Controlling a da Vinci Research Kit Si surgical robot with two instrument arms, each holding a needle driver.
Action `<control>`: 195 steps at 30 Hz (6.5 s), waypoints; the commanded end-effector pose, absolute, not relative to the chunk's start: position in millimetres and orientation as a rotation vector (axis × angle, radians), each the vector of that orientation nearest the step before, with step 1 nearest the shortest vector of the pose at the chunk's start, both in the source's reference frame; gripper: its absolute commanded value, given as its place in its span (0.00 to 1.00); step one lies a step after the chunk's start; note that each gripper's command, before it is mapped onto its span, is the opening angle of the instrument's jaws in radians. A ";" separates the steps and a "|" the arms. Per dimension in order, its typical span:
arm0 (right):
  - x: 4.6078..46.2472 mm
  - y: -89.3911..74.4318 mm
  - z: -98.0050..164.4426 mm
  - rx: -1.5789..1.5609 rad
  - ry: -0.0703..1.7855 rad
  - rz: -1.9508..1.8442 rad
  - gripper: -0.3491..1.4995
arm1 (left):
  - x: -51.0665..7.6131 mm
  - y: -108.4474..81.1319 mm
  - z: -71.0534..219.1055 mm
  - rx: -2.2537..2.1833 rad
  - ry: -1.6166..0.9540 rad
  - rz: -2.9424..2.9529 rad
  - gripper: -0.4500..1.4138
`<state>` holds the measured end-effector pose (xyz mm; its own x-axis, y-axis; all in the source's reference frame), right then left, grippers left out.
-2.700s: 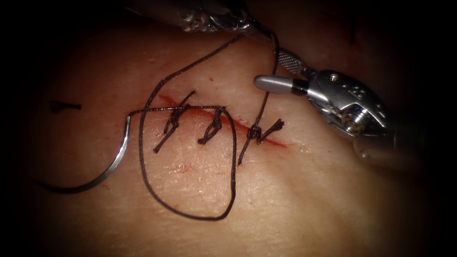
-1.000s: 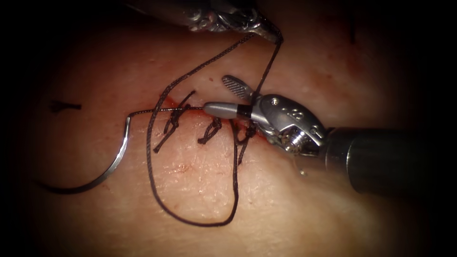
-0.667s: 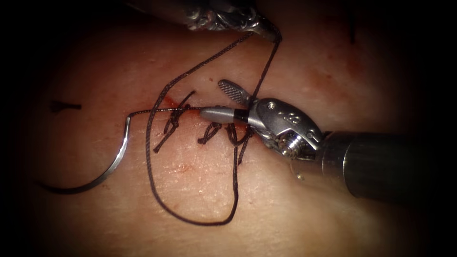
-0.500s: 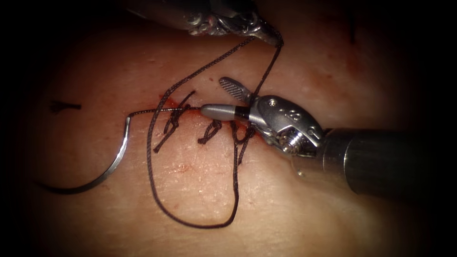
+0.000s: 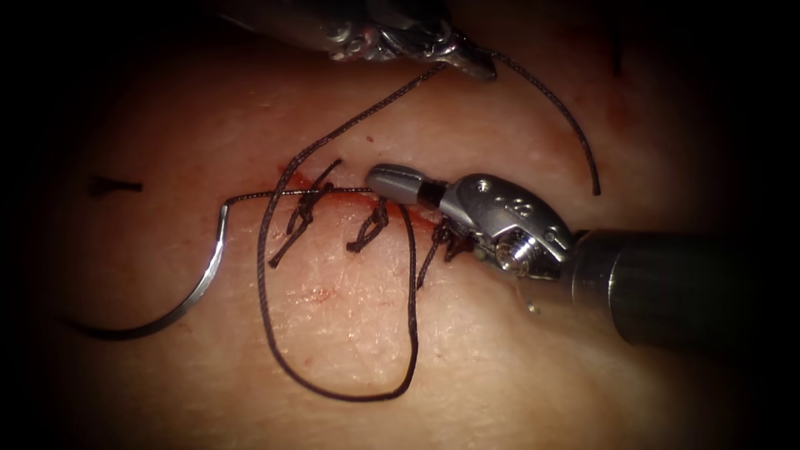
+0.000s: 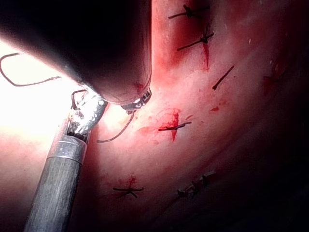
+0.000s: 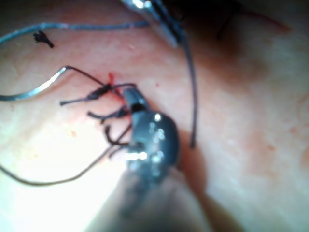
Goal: Wound Closure
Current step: Cut the thread using the right gripper, then grab the thread on the bottom side of the tissue, then cut the thread using the right gripper
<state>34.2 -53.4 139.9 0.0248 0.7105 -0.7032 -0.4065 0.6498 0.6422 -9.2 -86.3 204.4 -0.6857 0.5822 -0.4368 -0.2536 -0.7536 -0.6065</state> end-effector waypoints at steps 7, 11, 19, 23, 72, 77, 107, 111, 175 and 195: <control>32.7 -52.5 137.6 0.163 1.317 0.934 0.99 | 2.1 -85.7 203.3 -0.847 -0.589 2.434 0.00; 31.5 -52.7 136.8 0.172 1.319 0.925 0.97 | 10.2 -84.8 201.8 -0.824 -0.524 2.400 0.00; 29.2 -53.0 136.8 0.159 1.310 0.927 0.95 | 23.5 -81.8 197.8 -0.799 -0.376 2.351 0.00; 28.3 -53.1 136.8 0.145 1.301 0.937 0.95 | 27.9 -80.4 196.6 -0.794 -0.328 2.318 0.00; 24.4 -54.6 136.9 0.135 1.287 0.915 0.97 | -6.4 -95.5 203.1 -1.418 -0.078 2.151 0.83; 23.7 -54.6 136.8 0.136 1.287 0.915 0.97 | -8.3 -96.5 204.2 -1.449 -0.120 2.175 0.81; 23.1 -54.8 136.6 0.110 1.268 0.929 0.97 | -12.1 -103.5 209.4 -1.440 -0.519 2.508 0.00; 23.3 -55.3 136.2 0.130 1.266 0.904 0.97 | -11.4 -103.3 209.1 -1.480 -0.559 2.517 0.00; 36.0 -55.5 135.2 0.063 1.202 0.643 0.93 | -11.2 -97.3 208.9 -1.464 -0.495 2.481 0.00; 34.6 -56.4 135.6 0.085 1.201 0.614 0.93 | -9.0 -95.9 207.7 -1.473 -0.499 2.468 0.00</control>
